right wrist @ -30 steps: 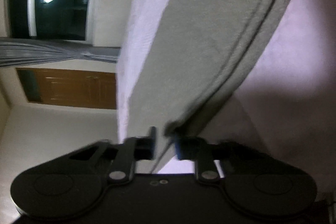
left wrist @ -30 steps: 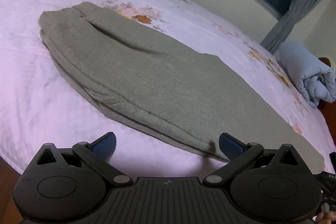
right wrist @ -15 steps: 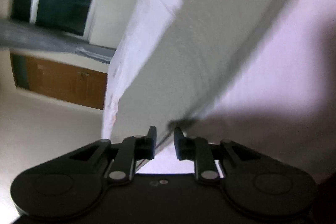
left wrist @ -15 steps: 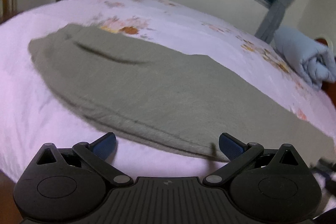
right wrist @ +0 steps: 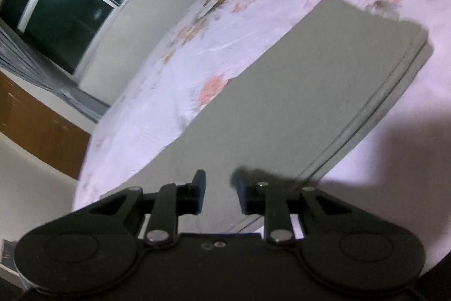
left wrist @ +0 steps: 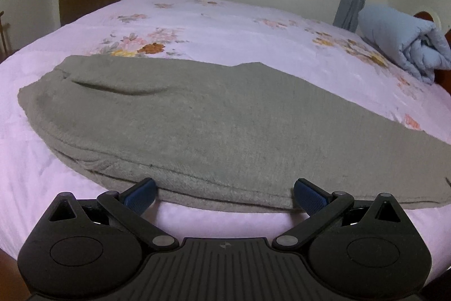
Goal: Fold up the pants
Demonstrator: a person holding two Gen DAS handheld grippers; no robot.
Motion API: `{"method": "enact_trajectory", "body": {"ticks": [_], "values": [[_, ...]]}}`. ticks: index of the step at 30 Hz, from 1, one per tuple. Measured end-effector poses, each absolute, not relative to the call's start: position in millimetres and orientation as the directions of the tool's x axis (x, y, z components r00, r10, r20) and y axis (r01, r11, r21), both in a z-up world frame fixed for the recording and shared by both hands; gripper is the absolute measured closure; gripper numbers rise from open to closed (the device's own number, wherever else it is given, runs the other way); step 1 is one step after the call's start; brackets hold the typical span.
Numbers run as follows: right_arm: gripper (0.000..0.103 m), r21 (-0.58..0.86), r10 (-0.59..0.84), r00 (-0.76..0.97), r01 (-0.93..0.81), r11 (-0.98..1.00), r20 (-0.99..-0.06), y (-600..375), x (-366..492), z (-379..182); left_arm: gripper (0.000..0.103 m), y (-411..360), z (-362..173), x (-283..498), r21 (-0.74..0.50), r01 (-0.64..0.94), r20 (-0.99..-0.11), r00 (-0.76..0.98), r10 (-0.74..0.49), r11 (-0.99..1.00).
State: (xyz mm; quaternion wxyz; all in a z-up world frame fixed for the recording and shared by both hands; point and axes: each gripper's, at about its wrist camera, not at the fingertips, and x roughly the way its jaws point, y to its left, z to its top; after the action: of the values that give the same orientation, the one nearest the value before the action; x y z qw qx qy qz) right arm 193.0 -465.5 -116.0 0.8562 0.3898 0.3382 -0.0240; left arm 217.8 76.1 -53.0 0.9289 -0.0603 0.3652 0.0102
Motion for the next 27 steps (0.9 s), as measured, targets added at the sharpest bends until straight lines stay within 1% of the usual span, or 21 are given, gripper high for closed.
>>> {"method": "enact_trajectory", "body": {"ticks": [1,2,3,5,6,7,8,9,10,11,13,14,15,16,17,19,22,23,24,25,27], "values": [[0.098,0.616,0.198,0.742,0.343,0.709,-0.641,-471,199,-120,0.0,75,-53,218,-0.103,-0.061,-0.68,0.733,-0.026,0.993],[0.101,0.616,0.217,0.719,0.352,0.705,-0.66,-478,199,-124,0.0,75,-52,218,-0.103,-0.06,-0.68,0.733,-0.026,0.993],[0.103,0.604,0.233,0.696,0.349,0.717,-0.679,-482,201,-125,0.0,75,-52,218,-0.104,-0.059,-0.68,0.733,-0.027,0.993],[0.103,0.542,0.222,0.663,0.326,0.775,-0.715,-489,203,-119,0.0,75,-50,218,-0.105,-0.06,-0.678,0.735,-0.027,0.993],[0.103,0.545,0.222,0.673,0.316,0.776,-0.706,-493,198,-114,0.0,73,-50,218,-0.107,-0.063,-0.676,0.736,-0.026,0.992],[0.09,0.575,0.208,0.724,0.304,0.759,-0.657,-502,185,-106,0.0,72,-49,217,-0.111,-0.063,-0.672,0.74,-0.028,0.992],[0.079,0.625,0.199,0.781,0.288,0.725,-0.591,-514,168,-100,0.0,70,-47,217,-0.115,-0.061,-0.667,0.745,-0.031,0.991],[0.067,0.661,0.174,0.81,0.309,0.684,-0.56,-528,154,-97,0.0,66,-46,217,-0.117,-0.057,-0.66,0.751,-0.035,0.991],[0.056,0.688,0.14,0.818,0.361,0.63,-0.557,-544,142,-101,0.0,62,-44,219,-0.119,-0.051,-0.652,0.757,-0.039,0.992],[0.053,0.735,0.117,0.831,0.406,0.543,-0.545,-561,130,-110,0.0,54,-43,222,-0.116,-0.033,-0.642,0.765,-0.05,0.993],[0.055,0.807,0.106,0.857,0.425,0.41,-0.505,-583,115,-129,0.0,38,-41,228,-0.098,-0.004,-0.631,0.774,-0.059,0.995],[0.056,0.816,0.101,0.857,0.436,0.38,-0.505,-587,113,-136,0.0,29,-41,232,-0.099,0.018,-0.634,0.77,-0.077,0.995],[0.061,0.826,0.101,0.861,0.436,0.357,-0.499,-591,112,-142,0.0,20,-42,237,-0.1,0.031,-0.642,0.762,-0.088,0.995],[0.07,0.832,0.091,0.861,0.449,0.328,-0.5,-591,119,-146,0.0,11,-43,240,-0.09,0.042,-0.645,0.759,-0.091,0.995],[0.072,0.847,0.08,0.869,0.449,0.283,-0.488,-592,122,-149,0.0,3,-43,242,-0.085,0.056,-0.645,0.758,-0.098,0.995],[0.07,0.885,0.066,0.899,0.411,0.217,-0.434,-592,124,-155,0.0,-14,-43,246,-0.091,0.073,-0.647,0.753,-0.115,0.993],[0.072,0.903,0.067,0.911,0.389,0.179,-0.406,-592,134,-162,0.0,-43,-42,249,-0.099,0.115,-0.643,0.751,-0.152,0.988],[0.074,0.899,0.067,0.908,0.397,0.185,-0.414,-590,137,-162,0.0,-52,-42,250,-0.093,0.129,-0.644,0.749,-0.158,0.987],[0.08,0.888,0.068,0.899,0.412,0.204,-0.433,-589,141,-162,0.0,-62,-43,251,-0.089,0.144,-0.646,0.745,-0.167,0.986],[0.092,0.871,0.066,0.886,0.435,0.227,-0.46,-599,138,-161,0.0,-72,-45,251,-0.087,0.16,-0.65,0.739,-0.178,0.983],[0.094,0.856,0.072,0.877,0.442,0.267,-0.475,-605,124,-158,0.0,-89,-47,251,-0.088,0.185,-0.65,0.734,-0.197,0.979]]}}
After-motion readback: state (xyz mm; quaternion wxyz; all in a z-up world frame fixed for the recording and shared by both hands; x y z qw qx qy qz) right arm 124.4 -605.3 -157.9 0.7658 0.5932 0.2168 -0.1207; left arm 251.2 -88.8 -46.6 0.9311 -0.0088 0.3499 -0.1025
